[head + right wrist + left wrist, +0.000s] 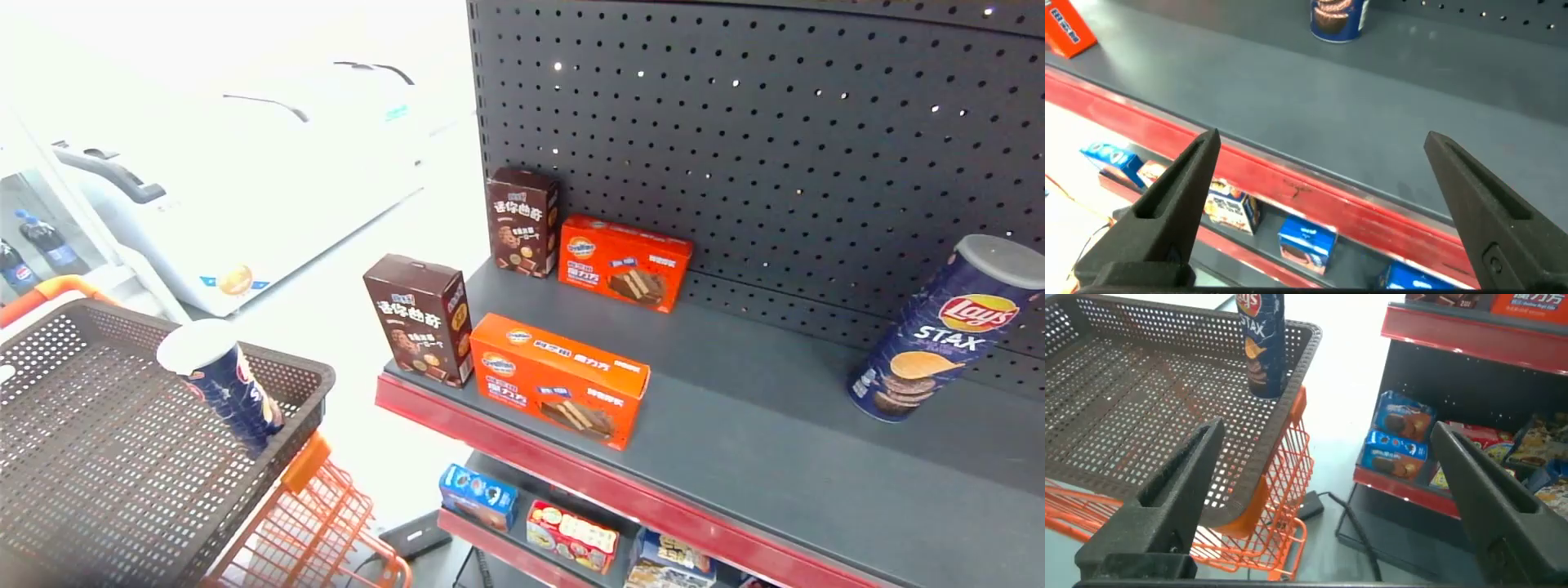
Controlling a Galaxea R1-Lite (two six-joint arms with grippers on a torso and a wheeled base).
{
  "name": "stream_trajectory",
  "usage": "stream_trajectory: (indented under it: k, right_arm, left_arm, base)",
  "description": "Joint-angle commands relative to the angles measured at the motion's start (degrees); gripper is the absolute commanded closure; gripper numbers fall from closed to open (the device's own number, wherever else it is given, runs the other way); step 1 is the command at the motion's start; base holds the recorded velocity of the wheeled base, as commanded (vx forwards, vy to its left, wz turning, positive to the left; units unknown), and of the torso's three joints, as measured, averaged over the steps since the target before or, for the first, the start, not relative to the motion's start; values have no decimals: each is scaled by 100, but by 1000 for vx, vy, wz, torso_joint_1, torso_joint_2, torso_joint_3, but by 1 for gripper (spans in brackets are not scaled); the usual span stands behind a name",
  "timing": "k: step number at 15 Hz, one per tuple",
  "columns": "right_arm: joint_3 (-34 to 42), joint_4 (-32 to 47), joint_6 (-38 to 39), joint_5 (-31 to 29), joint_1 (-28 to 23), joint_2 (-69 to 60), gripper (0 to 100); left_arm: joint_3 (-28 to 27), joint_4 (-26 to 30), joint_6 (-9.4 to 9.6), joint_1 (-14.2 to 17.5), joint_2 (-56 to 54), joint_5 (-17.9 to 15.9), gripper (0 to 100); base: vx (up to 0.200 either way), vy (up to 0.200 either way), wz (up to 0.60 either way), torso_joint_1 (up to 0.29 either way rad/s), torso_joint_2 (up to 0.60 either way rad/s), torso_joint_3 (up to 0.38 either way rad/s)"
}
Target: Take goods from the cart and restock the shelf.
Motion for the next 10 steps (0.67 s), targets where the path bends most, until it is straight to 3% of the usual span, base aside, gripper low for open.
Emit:
stream_trajectory:
  k: [1, 6, 8, 10]
  right_arm:
    - [0, -6, 2, -2, 0, 2, 0]
    - [0, -6, 2, -2, 0, 2, 0]
    - [0, 3, 2, -2, 0, 2, 0]
    - [0, -6, 2, -2, 0, 2, 0]
  left_arm:
    - [0, -2, 15, -4, -2, -8, 0]
    - [0, -11, 23, 5, -2, 45, 0]
    - [-633, 200, 94, -13, 165, 229, 0]
    - [-1327, 762, 111, 5, 1087, 476, 0]
  base:
    - [0, 0, 0, 0, 0, 0]
    - [0, 0, 0, 0, 0, 0]
    - [0, 0, 0, 0, 0, 0]
    - [0, 0, 0, 0, 0, 0]
